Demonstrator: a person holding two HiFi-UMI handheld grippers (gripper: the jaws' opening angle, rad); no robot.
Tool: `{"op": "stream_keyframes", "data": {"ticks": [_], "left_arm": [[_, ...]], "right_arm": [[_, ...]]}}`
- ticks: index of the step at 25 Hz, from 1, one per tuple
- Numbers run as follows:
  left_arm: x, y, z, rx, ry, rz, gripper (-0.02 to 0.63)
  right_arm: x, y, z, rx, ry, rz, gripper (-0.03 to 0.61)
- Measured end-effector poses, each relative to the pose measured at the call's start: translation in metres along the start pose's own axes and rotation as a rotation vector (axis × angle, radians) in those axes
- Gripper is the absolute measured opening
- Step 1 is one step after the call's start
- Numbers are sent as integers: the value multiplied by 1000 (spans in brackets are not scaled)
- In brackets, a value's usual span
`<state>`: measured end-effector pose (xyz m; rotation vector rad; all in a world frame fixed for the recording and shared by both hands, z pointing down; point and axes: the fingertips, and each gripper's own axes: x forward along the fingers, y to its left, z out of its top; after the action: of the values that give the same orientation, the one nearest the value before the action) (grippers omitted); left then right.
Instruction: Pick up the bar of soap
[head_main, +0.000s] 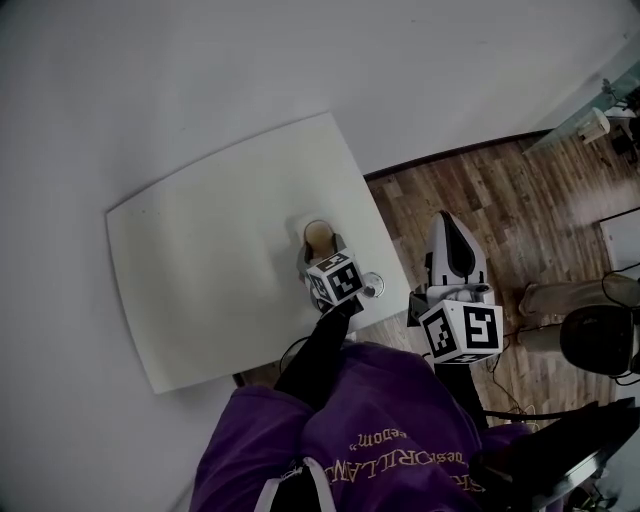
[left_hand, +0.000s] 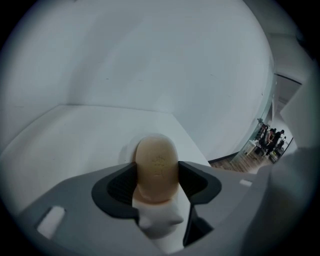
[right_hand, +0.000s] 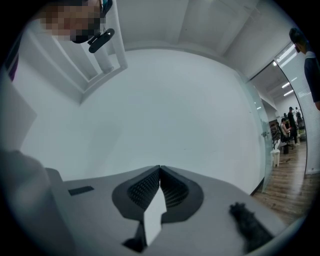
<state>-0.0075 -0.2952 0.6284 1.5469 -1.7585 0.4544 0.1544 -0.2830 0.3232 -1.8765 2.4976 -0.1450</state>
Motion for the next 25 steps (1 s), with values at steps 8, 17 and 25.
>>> {"op": "stream_keyframes", "data": {"ticks": [8, 17, 25], "left_arm": [[-5, 2, 4, -35, -26, -102, 261], [-33, -4, 40, -91, -165, -207, 261], [-87, -23, 112, -7, -396, -310, 259]], "right_arm": [[3, 6, -3, 9, 3, 3, 6], [8, 18, -8, 13, 10, 23, 6], [13, 28, 0, 5, -10, 44, 6]]}}
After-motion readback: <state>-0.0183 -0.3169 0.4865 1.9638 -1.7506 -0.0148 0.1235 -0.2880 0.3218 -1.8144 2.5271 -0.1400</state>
